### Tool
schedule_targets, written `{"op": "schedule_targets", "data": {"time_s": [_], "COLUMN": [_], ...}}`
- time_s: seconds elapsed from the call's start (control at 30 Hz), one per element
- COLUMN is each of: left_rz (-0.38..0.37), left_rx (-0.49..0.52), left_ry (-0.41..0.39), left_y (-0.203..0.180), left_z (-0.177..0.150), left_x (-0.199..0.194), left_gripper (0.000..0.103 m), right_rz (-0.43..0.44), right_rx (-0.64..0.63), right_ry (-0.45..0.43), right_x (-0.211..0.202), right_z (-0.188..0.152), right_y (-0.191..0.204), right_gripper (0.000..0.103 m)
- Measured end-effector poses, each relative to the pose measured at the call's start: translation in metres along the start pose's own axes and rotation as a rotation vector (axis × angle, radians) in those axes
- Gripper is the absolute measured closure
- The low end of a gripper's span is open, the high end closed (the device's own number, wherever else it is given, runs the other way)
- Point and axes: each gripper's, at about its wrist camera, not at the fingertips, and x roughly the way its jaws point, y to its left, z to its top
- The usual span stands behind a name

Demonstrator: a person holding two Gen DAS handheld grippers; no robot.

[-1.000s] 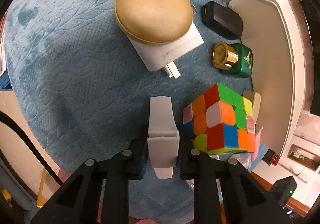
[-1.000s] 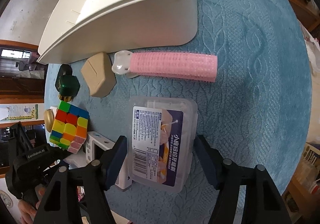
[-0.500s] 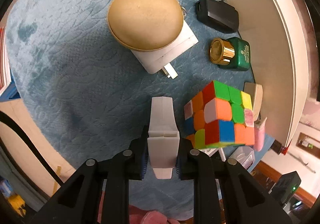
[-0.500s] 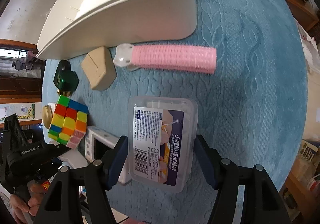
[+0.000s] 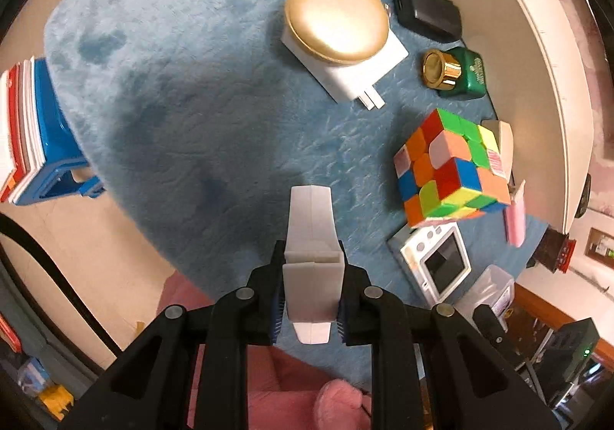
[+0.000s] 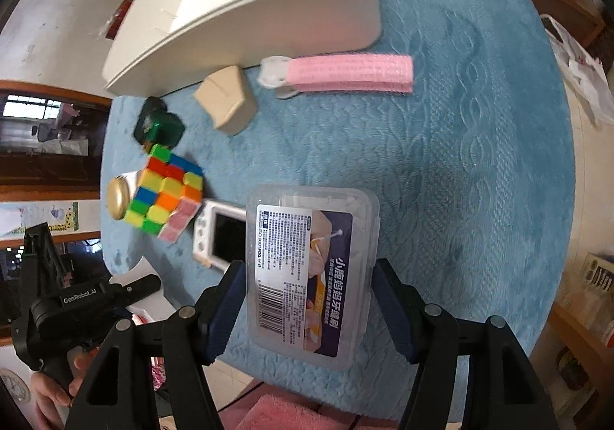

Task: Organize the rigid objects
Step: 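Lift the white clip and clear labelled box and carry them over the tray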

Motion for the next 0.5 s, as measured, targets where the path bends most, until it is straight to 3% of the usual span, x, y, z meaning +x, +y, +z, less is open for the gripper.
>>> {"op": "schedule_targets", "data": {"time_s": [0.2,0.5], "left_rz": [0.013,0.033], "left_rx": [0.060,0.220], "left_ry": [-0.027,-0.089], "left_y": [0.004,-0.028], "left_z": [0.012,0.021], "left_x": [-0.029,-0.077], "left_gripper": [0.081,0.081], "right_rz": [-0.025,-0.063], "right_rx": [-0.091,-0.214], "right_ry": [-0.087,-0.272], "right_x": [-0.021,-0.059], "right_z": [-0.012,-0.015], "right_y": [0.027,0.073], "right_gripper": [0.036,0.036]}}
